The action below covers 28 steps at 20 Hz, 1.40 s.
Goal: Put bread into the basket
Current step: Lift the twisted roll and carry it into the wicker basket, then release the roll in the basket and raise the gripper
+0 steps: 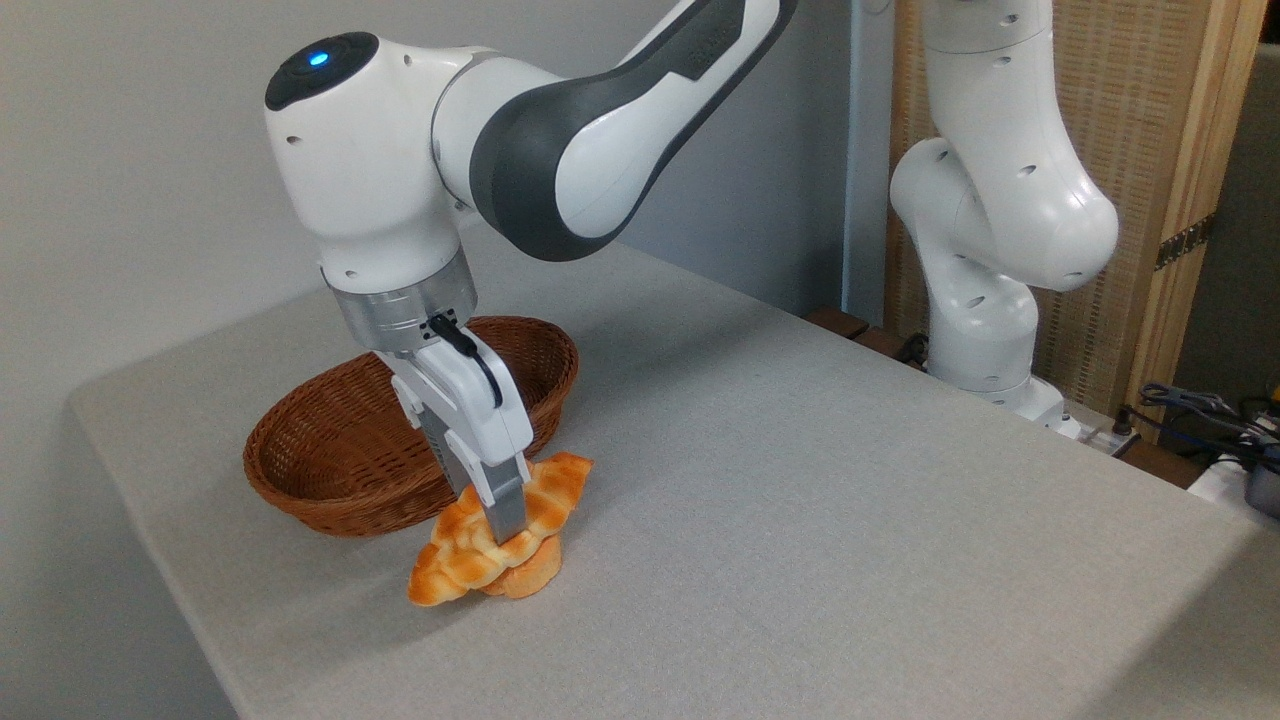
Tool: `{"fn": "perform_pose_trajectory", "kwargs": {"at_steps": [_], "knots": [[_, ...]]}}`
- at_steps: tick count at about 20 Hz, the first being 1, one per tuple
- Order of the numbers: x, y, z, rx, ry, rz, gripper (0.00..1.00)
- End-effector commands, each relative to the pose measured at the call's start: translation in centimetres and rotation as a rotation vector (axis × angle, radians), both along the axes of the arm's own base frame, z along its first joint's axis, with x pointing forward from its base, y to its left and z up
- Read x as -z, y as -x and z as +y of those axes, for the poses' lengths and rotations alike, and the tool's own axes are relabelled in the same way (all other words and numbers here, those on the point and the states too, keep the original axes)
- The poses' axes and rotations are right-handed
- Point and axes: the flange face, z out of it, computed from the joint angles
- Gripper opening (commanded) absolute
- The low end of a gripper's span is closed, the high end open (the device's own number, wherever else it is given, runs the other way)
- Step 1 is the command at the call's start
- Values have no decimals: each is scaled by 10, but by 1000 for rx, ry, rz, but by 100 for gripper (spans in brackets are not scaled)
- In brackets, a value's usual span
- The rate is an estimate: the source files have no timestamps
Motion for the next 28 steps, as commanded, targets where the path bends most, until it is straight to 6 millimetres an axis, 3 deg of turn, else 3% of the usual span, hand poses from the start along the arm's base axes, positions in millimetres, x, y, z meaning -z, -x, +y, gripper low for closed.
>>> {"fn": "perform_pose_trajectory", "kwargs": {"at_steps": [1, 7, 14, 16, 19, 22, 24, 26, 28], "knots": [[-7, 3, 2, 15, -4, 5, 36], [-21, 3, 10, 13, 2, -22, 36], [-57, 11, 4, 11, 21, -61, 37], [-60, 13, -6, 25, 33, -65, 39], [-74, 14, -40, 71, 76, -89, 40], [-76, 19, -73, 86, 153, -78, 42], [-75, 23, -94, 122, 159, -72, 63], [-70, 27, -113, 132, 155, -58, 97], [-67, 30, -126, 122, 152, -49, 100]]}}
